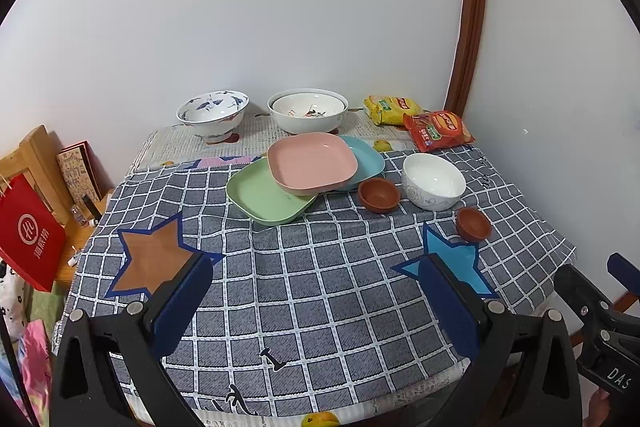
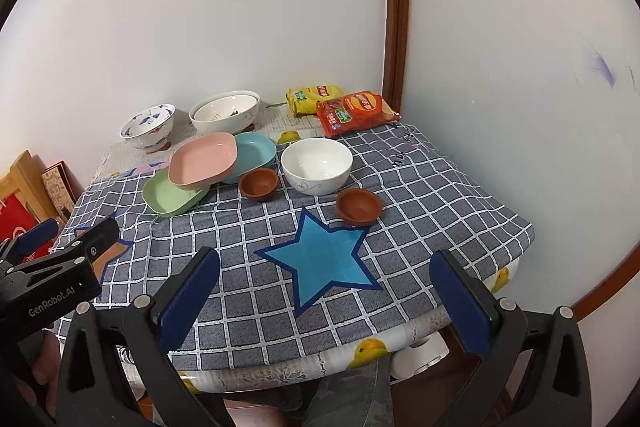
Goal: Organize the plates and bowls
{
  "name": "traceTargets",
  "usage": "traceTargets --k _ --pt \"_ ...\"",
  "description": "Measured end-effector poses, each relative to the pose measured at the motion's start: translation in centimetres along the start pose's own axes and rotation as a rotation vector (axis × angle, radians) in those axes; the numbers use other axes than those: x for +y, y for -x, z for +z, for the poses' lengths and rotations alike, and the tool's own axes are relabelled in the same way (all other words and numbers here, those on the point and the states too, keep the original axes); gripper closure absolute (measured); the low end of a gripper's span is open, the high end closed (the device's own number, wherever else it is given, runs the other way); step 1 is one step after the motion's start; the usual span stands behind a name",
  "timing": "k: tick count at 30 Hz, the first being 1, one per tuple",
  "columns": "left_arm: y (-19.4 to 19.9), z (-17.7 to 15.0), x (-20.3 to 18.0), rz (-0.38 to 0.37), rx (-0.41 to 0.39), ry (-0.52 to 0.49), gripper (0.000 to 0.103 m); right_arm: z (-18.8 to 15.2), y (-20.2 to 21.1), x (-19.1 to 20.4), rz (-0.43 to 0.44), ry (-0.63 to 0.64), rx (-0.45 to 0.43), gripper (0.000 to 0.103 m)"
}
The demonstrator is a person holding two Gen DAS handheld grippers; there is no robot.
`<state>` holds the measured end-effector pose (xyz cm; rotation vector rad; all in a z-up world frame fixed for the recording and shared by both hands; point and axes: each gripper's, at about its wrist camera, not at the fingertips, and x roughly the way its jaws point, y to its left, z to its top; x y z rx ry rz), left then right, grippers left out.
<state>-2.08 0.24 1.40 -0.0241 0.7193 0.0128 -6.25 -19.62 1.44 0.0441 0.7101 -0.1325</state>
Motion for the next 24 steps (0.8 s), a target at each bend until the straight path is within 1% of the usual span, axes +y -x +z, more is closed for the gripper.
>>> traceTargets --k 24 --pt "0.4 0.25 -0.05 -0.005 -0.006 -0.004 0.0 -0.43 0.23 -0.15 0.003 -0.011 -0.005 0.0"
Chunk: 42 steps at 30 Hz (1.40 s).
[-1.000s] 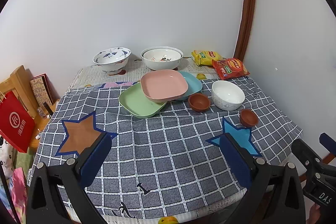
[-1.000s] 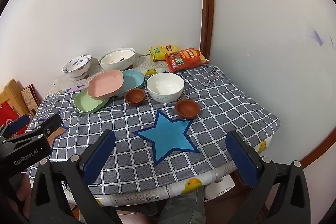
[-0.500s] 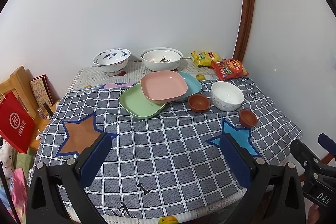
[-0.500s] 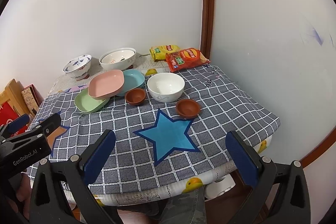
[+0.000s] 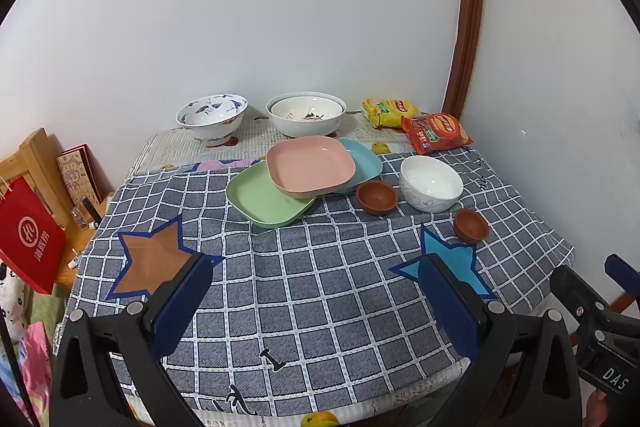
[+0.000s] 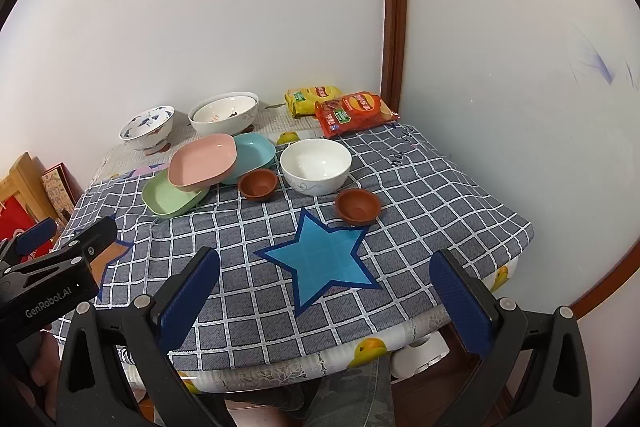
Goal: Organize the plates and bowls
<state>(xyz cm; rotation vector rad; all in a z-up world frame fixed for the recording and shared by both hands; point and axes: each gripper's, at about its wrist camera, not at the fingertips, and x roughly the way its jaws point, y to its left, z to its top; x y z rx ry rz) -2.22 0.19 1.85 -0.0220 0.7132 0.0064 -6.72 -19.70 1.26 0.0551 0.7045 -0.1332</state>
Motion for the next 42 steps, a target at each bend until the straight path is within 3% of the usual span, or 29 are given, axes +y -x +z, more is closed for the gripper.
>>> traceTargets --k 26,42 --pt "-0.1 0.3 -0.4 -0.007 0.001 0.0 0.0 0.0 0.1 0.0 -0.005 0.001 0.004 0.0" --pt "-2.2 1.0 -0.2 -0.038 0.002 0.007 0.0 1.1 -2.3 -0.1 0.001 -0.023 0.014 0.0"
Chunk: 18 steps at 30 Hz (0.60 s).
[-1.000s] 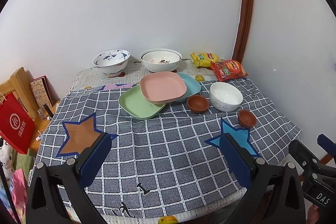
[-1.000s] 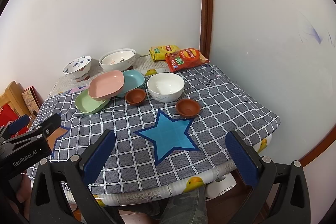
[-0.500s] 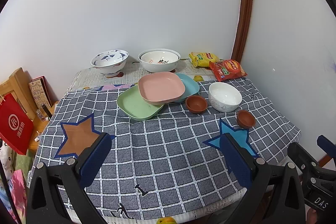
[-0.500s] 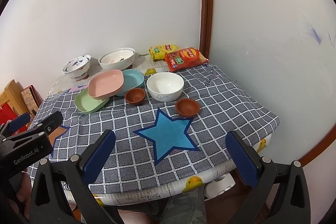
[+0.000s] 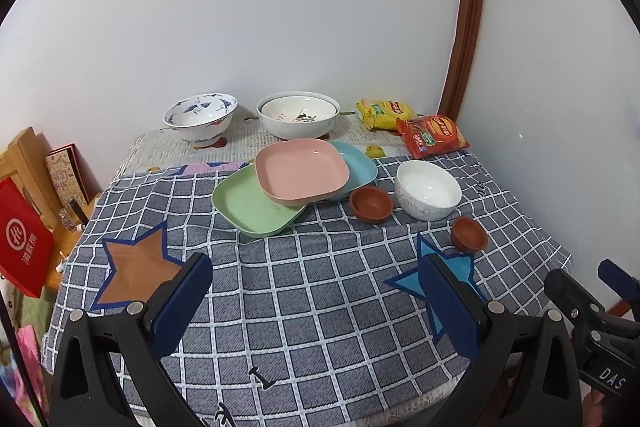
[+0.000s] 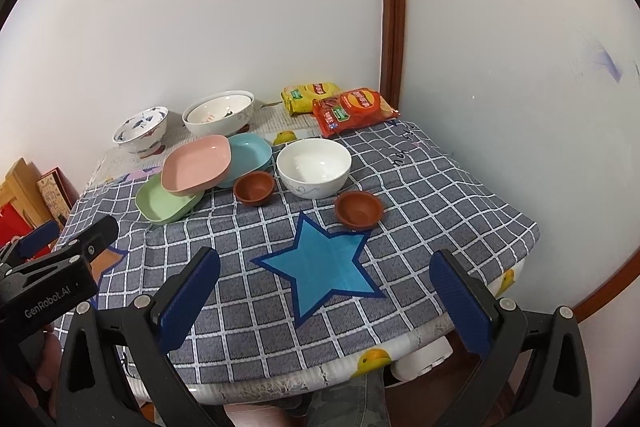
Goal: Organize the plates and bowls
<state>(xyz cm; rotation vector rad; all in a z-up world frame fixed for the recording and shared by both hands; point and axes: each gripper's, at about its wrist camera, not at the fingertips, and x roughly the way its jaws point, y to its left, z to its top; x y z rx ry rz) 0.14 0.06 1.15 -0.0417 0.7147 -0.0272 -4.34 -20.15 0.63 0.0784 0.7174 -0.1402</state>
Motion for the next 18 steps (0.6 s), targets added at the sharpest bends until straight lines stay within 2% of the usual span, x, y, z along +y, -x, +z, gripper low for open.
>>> traceTargets --k 9,14,18 --pt "-2.7 1.4 -0.2 -0.024 0.017 -0.022 0.0 1.6 -2.3 -0.1 0.016 -0.021 0.002 0.0" --pt "-5.6 2.4 0.8 -0.031 0.072 -0.004 0.001 2.8 -5.2 -0.1 0.014 -0.039 0.02 0.002" --pt "-8.7 3.3 2.5 -0.017 0.114 0.024 0.003 4.1 -7.9 0.4 0.055 -0.03 0.047 0.003"
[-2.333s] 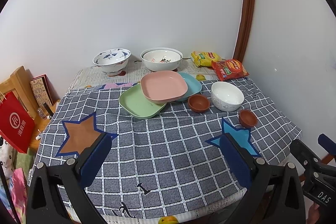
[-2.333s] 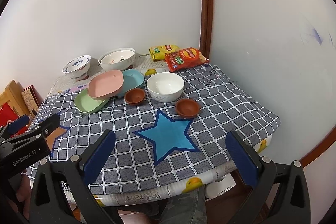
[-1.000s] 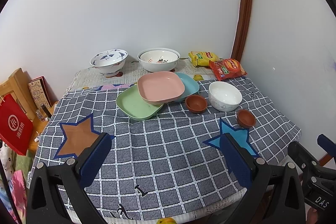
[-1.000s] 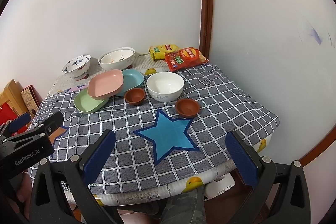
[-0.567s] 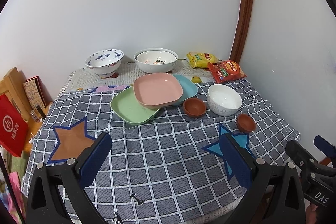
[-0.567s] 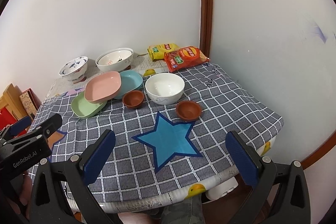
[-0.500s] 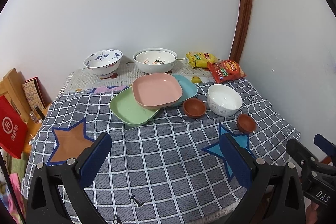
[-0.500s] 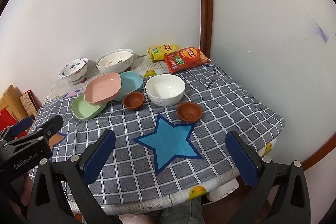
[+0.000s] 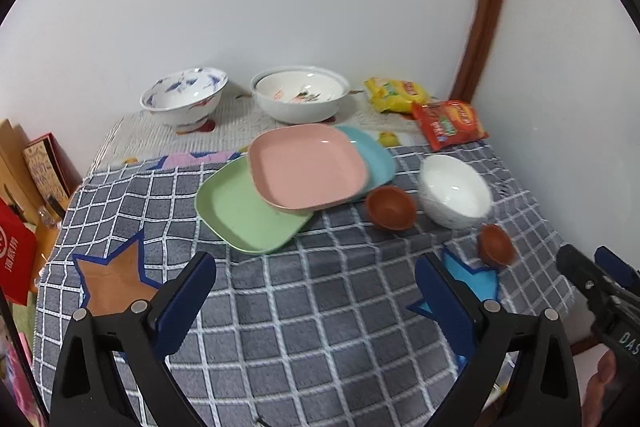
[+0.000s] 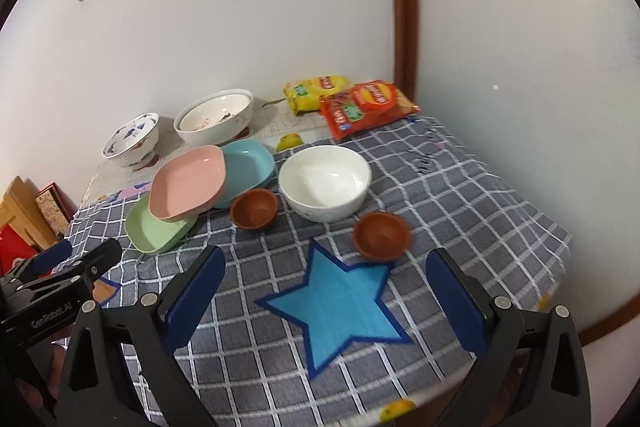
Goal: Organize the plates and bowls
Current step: 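Move both grippers to the pink plate and close on its rim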
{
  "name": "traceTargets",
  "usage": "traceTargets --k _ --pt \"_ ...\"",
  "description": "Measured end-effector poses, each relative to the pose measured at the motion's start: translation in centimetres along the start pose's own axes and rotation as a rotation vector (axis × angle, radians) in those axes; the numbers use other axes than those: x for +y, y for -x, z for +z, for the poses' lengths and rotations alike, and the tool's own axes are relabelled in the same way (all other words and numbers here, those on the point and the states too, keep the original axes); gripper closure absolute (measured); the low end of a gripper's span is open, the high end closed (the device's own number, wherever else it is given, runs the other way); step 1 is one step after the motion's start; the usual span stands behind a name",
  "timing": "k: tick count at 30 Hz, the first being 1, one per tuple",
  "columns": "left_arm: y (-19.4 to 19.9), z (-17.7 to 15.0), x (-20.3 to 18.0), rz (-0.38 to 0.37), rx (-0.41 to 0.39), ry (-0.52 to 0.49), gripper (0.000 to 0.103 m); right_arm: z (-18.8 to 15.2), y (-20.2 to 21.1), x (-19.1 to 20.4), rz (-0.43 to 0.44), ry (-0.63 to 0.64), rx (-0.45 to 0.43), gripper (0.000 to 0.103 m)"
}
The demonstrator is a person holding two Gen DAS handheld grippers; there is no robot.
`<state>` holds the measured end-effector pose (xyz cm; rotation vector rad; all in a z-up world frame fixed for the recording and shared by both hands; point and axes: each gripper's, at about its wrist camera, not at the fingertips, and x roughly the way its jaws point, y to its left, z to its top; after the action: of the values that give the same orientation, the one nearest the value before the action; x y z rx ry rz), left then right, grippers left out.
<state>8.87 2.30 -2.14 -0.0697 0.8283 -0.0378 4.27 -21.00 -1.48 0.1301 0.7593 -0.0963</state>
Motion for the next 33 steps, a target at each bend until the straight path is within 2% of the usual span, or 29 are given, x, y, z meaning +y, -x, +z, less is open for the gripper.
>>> traceTargets --k 5,12,14,21,25,30,33 --pt "-3.3 1.7 2.1 0.037 0.023 0.021 0.007 2.2 -3.6 1.8 0.023 0.043 0.012 0.006" --pt "-8.2 4.2 4.4 0.069 0.064 0.046 0.013 4.8 -9.1 5.4 0.087 0.115 0.044 0.024" --pt "-9.5 4.9 4.8 0.065 0.072 0.048 0.016 5.5 -10.7 6.5 0.104 0.141 0.052 0.026" --pt "-13.9 6.9 5.0 0.077 0.099 0.022 0.027 6.6 -15.1 8.2 0.167 0.107 0.1 0.04" --pt "-16.1 7.8 5.2 0.055 0.112 0.019 0.037 6.4 -17.3 8.8 0.195 0.09 0.133 0.041" --pt "-18.0 8.6 5.3 0.055 0.105 0.03 0.038 6.1 -19.4 10.0 0.197 0.099 0.162 0.042" --pt "-18.8 8.8 5.7 0.03 0.113 0.045 0.05 6.0 -20.3 10.7 0.196 0.11 0.176 0.044"
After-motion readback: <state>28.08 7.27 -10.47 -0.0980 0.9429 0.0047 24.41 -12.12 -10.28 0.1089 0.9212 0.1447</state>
